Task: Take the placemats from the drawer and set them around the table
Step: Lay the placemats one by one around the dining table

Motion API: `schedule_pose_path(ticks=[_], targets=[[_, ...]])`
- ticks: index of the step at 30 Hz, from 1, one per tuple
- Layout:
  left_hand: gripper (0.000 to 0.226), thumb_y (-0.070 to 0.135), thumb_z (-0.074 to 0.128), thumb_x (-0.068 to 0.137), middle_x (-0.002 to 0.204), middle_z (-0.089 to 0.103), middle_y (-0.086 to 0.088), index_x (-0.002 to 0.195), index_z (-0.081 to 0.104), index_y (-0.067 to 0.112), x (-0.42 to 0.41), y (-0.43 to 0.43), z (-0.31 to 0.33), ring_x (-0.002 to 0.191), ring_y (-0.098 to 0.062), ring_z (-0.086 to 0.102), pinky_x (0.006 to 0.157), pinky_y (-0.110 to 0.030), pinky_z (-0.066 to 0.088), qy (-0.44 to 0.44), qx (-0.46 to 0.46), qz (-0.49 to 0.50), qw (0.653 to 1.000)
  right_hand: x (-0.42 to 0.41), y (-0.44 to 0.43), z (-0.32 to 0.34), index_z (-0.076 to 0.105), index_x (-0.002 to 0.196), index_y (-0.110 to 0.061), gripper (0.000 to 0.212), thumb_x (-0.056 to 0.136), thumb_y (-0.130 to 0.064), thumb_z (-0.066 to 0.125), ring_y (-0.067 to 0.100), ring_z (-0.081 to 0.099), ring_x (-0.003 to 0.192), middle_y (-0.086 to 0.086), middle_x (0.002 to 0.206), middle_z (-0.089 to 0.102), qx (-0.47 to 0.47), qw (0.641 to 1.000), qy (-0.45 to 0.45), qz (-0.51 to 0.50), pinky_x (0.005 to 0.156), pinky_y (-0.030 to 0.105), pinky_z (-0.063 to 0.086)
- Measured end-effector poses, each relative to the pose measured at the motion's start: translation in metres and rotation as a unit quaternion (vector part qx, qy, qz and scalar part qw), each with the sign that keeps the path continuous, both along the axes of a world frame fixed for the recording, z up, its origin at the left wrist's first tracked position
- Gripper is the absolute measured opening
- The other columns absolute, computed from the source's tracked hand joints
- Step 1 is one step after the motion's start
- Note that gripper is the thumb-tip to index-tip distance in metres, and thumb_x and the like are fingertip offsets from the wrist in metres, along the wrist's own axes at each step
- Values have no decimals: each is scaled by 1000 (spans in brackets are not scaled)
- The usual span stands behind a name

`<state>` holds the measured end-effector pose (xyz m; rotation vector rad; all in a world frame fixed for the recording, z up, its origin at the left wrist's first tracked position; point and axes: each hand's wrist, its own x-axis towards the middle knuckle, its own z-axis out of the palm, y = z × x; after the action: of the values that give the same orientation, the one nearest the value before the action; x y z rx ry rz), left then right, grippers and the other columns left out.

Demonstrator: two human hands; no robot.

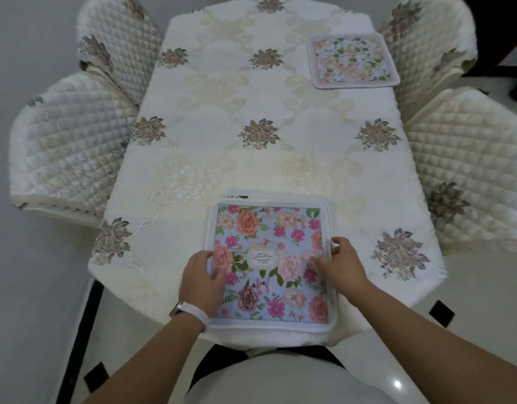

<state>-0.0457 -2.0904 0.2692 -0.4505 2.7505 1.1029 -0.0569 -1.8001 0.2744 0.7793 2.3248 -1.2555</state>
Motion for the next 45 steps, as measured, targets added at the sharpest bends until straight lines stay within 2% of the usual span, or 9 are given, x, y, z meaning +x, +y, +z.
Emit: schedule_pose_path(ticks=[2,5,8,12,20,24,32,39,45], targets=[[40,20,61,90,117,52,2,128,51,12,-1,-3,4,102,-12,52,89,-28,43,-3,27,12,1000,3,-5,0,44,132,-14,58,84,-28,74,17,63,88,1,112,58,-17,999,-3,-34,64,25,49],[48,24,64,90,110,59,0,133,41,24,-7,-12,7,85,-10,62,65,-23,50,-53,145,82,985,10,-18,0,49,123,-15,43,87,-26,69,16,64,85,1,106,62,-43,995,-22,-83,60,27,49],[29,19,65,90,102,67,-2,115,50,24,-17,-23,7,80,-13,67,62,-26,53,-107,236,91,962,20,-29,1,53,116,-15,35,86,-28,68,19,65,87,5,104,64,-42,995,-16,-87,65,33,54],[13,17,64,91,100,71,-4,102,61,23,-21,-33,6,85,-17,70,69,-30,58,-145,277,11,950,30,-38,11,55,116,-17,35,87,-33,69,20,66,89,4,104,66,-55,993,-6,-106,69,34,54],[9,18,63,92,94,72,0,98,63,25,-28,-43,13,83,-19,71,69,-32,59,-128,288,-59,947,49,-60,37,56,110,-18,24,91,-29,65,19,66,85,1,100,66,-7,991,20,-135,67,35,55],[13,12,62,92,94,70,1,97,60,24,-36,-49,21,81,-16,70,60,-22,54,-116,306,-84,941,60,-72,48,57,112,-17,26,89,-24,67,21,68,85,2,99,68,-11,982,39,-182,69,36,56],[15,9,61,92,96,69,-2,100,59,22,-48,-56,35,81,-17,69,57,-19,53,-99,321,-114,935,64,-85,75,57,110,-18,23,89,-19,66,19,67,84,0,98,67,5,974,82,-209,63,32,52],[14,9,64,90,92,73,-6,102,63,17,-51,-61,50,74,-19,73,56,-26,56,-90,345,-89,930,57,-87,94,57,110,-20,23,89,-14,63,19,67,86,-1,98,67,-18,973,112,-200,63,30,52],[15,6,62,91,94,73,-8,103,62,15,-37,-84,68,79,-24,72,61,-32,58,-45,341,-10,939,30,-94,97,56,111,-20,23,90,-16,63,18,67,85,-1,98,66,-44,985,124,-115,64,32,54]])
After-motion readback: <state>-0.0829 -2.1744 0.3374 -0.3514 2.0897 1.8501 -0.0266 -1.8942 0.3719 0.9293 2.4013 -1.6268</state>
